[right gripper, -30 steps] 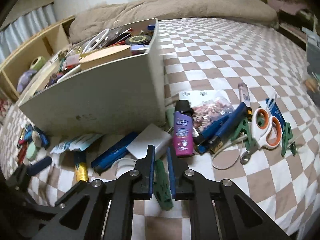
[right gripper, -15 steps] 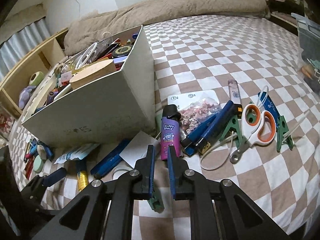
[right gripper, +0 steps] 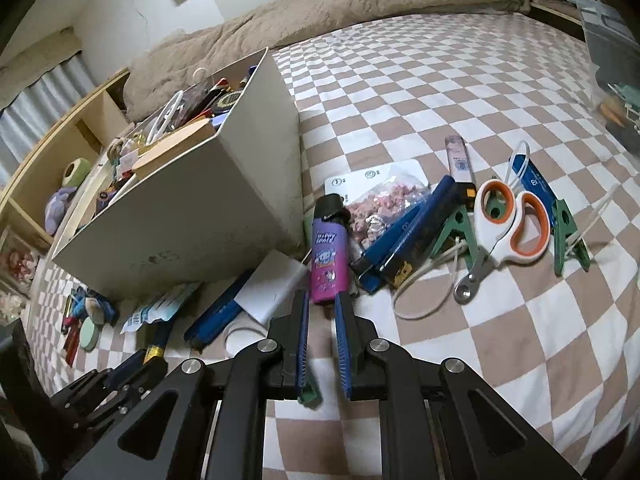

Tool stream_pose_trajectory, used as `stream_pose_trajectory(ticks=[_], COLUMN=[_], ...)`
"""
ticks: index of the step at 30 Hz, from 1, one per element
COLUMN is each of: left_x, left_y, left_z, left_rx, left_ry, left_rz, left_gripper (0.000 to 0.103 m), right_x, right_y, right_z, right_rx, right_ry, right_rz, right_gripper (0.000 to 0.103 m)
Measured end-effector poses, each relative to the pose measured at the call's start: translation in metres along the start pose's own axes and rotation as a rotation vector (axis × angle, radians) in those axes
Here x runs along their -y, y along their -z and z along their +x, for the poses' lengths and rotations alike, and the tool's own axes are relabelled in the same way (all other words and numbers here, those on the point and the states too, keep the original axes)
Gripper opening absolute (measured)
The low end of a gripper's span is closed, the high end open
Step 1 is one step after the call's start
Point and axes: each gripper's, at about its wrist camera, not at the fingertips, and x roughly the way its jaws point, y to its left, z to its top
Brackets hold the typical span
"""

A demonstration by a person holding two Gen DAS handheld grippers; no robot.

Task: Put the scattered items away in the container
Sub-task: 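Lift green clothespin with right gripper while left gripper closes on yellow tube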

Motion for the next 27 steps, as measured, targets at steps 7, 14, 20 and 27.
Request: stream_pose_trajectory(ticks=[7, 14, 20, 27], left_x=[0.002, 0.010, 0.005, 0.010], left_y=[0.016, 0.021, 0.017, 0.010], left_z=[-0.011, -0.012, -0.010, -0.005], left_rx=[0.003, 0.009, -0.001, 0.001], left_ry=[0.022, 0.037, 0.043, 0.026], left_rz=[0.000, -0.013, -0.026, -0.005], left_gripper=[0.021, 0.021, 0.024, 0.048], right_x=[-0.016, -0.027, -0.031, -0.038], right_y=[0.012, 0.020, 0.020, 0.021], right_z=[-0.005, -0.008, 0.000, 0.022], right_rx=[0.000, 0.009, -0.014, -0.080], right_ry=[0.005, 0.025, 0.048, 0.069], right_rz=[-0.077, -0.132, -0.148, -0.181], right_gripper=[0.014, 0.080, 0.052, 0.044])
